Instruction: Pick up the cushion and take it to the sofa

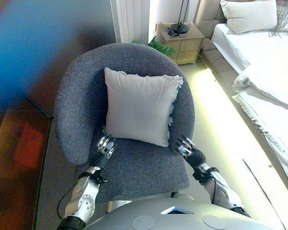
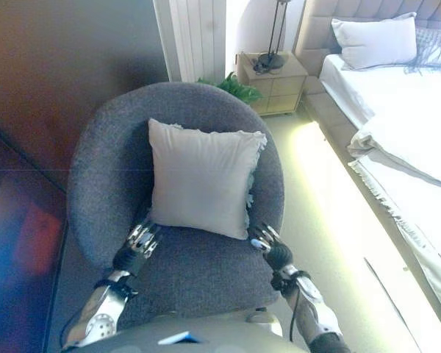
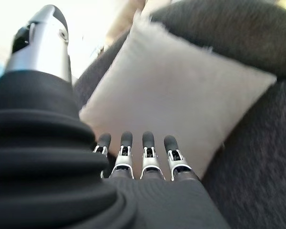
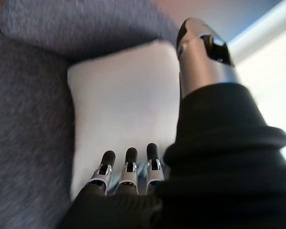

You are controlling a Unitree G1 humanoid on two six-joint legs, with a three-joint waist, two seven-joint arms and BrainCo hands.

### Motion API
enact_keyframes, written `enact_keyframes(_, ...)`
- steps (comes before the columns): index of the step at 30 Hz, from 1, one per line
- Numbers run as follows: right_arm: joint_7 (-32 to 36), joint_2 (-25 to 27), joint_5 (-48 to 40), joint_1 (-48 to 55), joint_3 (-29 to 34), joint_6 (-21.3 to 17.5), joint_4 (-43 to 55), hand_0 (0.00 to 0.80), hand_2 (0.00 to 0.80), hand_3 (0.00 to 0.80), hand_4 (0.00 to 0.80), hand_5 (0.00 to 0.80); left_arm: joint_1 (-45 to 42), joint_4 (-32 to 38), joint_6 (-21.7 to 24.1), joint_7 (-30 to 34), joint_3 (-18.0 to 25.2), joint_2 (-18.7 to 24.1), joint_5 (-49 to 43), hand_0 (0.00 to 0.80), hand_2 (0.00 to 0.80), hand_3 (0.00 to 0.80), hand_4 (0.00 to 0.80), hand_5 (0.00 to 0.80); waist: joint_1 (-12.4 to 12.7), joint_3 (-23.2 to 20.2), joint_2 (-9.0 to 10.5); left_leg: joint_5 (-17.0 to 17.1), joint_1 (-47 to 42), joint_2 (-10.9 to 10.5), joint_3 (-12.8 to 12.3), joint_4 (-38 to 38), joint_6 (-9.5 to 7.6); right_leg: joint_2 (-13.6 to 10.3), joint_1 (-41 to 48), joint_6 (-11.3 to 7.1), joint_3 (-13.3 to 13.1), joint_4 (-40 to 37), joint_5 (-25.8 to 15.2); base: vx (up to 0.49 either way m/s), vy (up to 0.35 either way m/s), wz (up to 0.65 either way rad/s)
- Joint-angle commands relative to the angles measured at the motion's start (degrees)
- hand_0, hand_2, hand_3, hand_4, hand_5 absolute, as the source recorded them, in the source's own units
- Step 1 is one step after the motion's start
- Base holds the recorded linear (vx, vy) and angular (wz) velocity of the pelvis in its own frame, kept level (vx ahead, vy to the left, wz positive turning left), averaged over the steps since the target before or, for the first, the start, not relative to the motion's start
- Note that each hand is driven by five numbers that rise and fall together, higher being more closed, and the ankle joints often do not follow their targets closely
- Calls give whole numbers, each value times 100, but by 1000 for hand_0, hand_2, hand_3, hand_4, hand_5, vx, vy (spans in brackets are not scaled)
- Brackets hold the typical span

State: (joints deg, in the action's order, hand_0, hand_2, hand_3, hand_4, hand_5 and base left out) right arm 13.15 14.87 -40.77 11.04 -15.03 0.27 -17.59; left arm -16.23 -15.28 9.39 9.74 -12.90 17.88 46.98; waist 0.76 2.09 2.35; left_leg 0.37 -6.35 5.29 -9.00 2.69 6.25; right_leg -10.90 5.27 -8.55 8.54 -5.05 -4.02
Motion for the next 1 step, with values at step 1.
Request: enact_keyframes(1, -249, 189, 67, -638, -44, -386, 115, 0, 0, 0, 0, 0, 580, 251, 242, -162, 24, 157, 129, 0, 0, 0, 0, 0, -18, 242, -59, -502, 238, -236, -131, -665, -429, 183, -138, 245, 388, 471, 247, -48, 9, 0)
